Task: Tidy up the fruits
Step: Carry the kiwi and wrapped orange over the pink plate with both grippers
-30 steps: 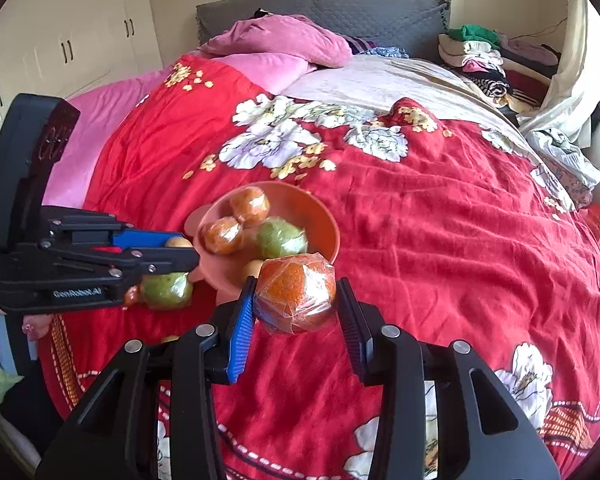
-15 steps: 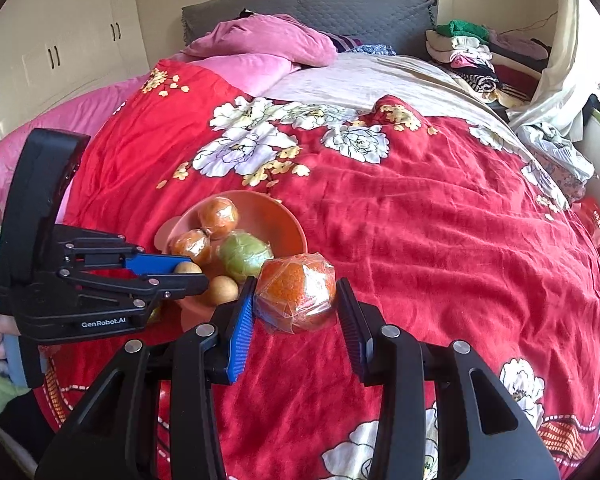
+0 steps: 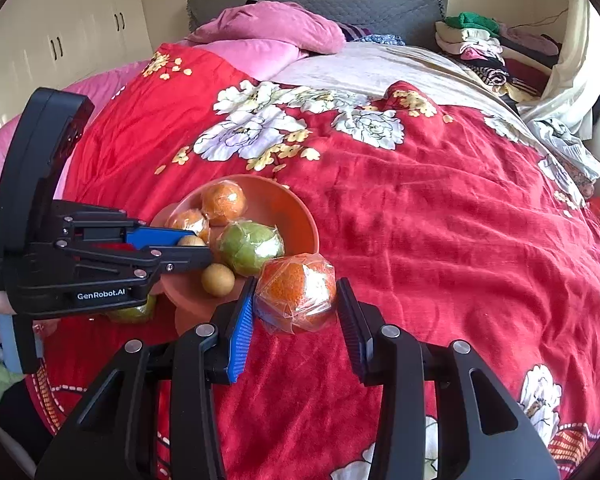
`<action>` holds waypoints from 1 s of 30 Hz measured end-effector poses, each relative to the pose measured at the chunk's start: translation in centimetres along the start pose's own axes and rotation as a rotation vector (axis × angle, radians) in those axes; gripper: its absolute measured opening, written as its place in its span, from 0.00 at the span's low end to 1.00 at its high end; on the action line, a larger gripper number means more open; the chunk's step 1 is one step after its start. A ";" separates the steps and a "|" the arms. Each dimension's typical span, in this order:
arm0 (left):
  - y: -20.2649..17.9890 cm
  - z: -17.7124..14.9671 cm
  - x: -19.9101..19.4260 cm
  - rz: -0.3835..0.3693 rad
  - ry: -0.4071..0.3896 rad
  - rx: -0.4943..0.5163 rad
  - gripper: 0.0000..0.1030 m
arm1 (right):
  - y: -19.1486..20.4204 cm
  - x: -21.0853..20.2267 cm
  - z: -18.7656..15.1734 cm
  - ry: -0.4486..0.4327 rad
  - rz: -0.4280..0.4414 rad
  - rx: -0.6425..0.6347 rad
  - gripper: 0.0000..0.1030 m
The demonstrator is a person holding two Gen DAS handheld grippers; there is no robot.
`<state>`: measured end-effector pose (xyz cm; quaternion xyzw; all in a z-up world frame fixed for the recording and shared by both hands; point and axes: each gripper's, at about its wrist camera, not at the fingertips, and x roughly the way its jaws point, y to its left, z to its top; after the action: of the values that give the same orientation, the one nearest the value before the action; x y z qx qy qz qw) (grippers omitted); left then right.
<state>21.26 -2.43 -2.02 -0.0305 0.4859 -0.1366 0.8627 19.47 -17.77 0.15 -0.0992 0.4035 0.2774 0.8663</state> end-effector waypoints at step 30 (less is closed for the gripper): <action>1.3 -0.3 0.0 0.002 -0.002 -0.016 0.17 | 3.4 3.8 0.5 0.060 0.066 -0.121 0.37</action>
<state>21.31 -1.19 -2.43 -0.0371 0.4861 -0.1320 0.8631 19.87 -13.23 -2.20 -0.1463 0.4150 0.3267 0.8365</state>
